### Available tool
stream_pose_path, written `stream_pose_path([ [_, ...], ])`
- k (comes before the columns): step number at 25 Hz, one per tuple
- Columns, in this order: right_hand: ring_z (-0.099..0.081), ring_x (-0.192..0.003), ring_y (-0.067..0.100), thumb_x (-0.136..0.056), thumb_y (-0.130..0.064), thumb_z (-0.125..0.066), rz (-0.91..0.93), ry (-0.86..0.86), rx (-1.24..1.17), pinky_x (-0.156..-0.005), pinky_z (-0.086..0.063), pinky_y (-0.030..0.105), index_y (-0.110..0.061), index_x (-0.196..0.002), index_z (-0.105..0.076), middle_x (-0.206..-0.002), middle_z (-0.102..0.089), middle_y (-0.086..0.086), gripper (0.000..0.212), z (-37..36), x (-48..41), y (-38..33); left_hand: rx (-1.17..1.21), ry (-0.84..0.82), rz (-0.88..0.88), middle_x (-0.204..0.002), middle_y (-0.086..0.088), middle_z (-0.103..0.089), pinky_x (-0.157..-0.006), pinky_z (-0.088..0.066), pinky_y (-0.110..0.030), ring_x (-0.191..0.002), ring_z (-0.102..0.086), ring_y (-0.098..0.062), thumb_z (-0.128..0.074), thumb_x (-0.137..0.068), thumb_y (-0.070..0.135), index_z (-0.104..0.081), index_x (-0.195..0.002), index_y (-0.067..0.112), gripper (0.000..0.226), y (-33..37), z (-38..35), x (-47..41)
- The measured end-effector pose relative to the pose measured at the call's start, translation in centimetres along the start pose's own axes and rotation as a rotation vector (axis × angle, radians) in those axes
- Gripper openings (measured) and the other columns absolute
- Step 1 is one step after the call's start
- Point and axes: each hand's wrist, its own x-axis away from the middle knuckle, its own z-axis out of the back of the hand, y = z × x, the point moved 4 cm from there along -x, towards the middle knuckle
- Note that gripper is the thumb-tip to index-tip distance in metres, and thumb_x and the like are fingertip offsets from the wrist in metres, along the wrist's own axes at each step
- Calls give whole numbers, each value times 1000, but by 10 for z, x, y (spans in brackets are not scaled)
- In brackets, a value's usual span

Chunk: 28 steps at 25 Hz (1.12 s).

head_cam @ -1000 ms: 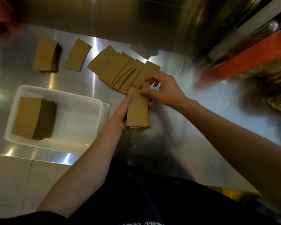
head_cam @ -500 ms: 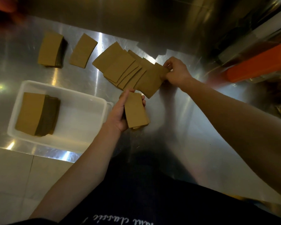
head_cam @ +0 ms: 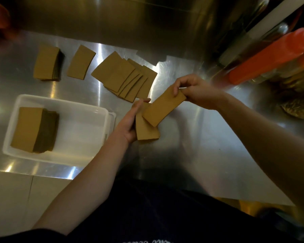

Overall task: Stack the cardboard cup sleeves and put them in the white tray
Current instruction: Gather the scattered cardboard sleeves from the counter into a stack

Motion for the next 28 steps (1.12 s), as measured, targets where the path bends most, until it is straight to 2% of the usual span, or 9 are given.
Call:
stream_pose_path([
  [3,-67,-86,19,-101,-5,-40,7,102,-7,-69,-57,22,-13,-95,-67,-96,-61,2,29,-11,-5,-2,-29,-90,-23,-105,-8,-68,-69,-61,-36,-84,-72,-21,-62,-87,18,-62,-113,28,27,2,-9,8],
  [6,-72,-79,25,-104,-21,-42,-80,192,-182,-70,-59,27,-16,-119,-62,-98,-66,10,25,-16,-6,-1,1,-72,-88,-109,-7,-66,-71,-60,-40,-91,-68,-25,-65,-78,17,-59,-116,32,42,4,-4,10],
  [10,-74,-84,24,-97,-34,-56,-136,96,-152,-73,-61,31,-14,-115,-63,-101,-71,9,28,-26,-4,-3,59,-87,-97,-116,-9,-64,-71,-60,-43,-98,-66,-28,-63,-78,15,-57,-116,32,42,1,0,13],
  [15,-71,-80,16,-86,-11,-71,-60,178,-15,-64,-56,19,-14,-108,-63,-92,-70,3,24,-34,-7,3,79,-107,-125,-126,-13,-58,-71,-60,-45,-106,-62,-33,-61,-86,15,-52,-131,34,50,0,-3,16],
  [17,-69,-78,10,-84,-18,-74,-6,256,92,-66,-56,16,-19,-109,-64,-89,-71,-2,27,-41,-9,6,84,-86,-90,-126,-14,-59,-75,-60,-45,-107,-62,-32,-70,-81,26,-45,-140,28,64,-1,2,13],
  [20,-64,-81,6,-82,-33,-75,83,277,372,-73,-52,15,-21,-105,-69,-95,-69,-7,27,-53,-14,7,105,-128,-31,-129,-18,-59,-91,-53,-49,-108,-63,-31,-92,-56,33,-44,-140,21,97,-4,9,7],
  [22,-59,-81,5,-82,-37,-75,113,247,488,-72,-48,13,-23,-100,-70,-95,-64,-11,23,-56,-18,2,90,-158,-56,-128,-18,-58,-96,-48,-51,-107,-62,-31,-91,-56,31,-46,-138,26,94,-6,15,6],
  [25,-58,-78,3,-87,-31,-70,137,258,552,-71,-48,12,-19,-103,-69,-94,-63,-9,20,-53,-38,-10,147,-174,-65,-125,-17,-61,-91,-50,-49,-104,-64,-29,-85,-63,24,-45,-142,23,88,-12,25,5],
  [28,-56,-74,2,-92,-23,-62,74,330,526,-71,-48,14,-15,-115,-63,-96,-63,-2,24,-49,-77,-26,275,-107,-51,-118,-15,-66,-89,-51,-46,-99,-67,-27,-72,-82,31,-54,-131,19,53,-17,31,7],
])
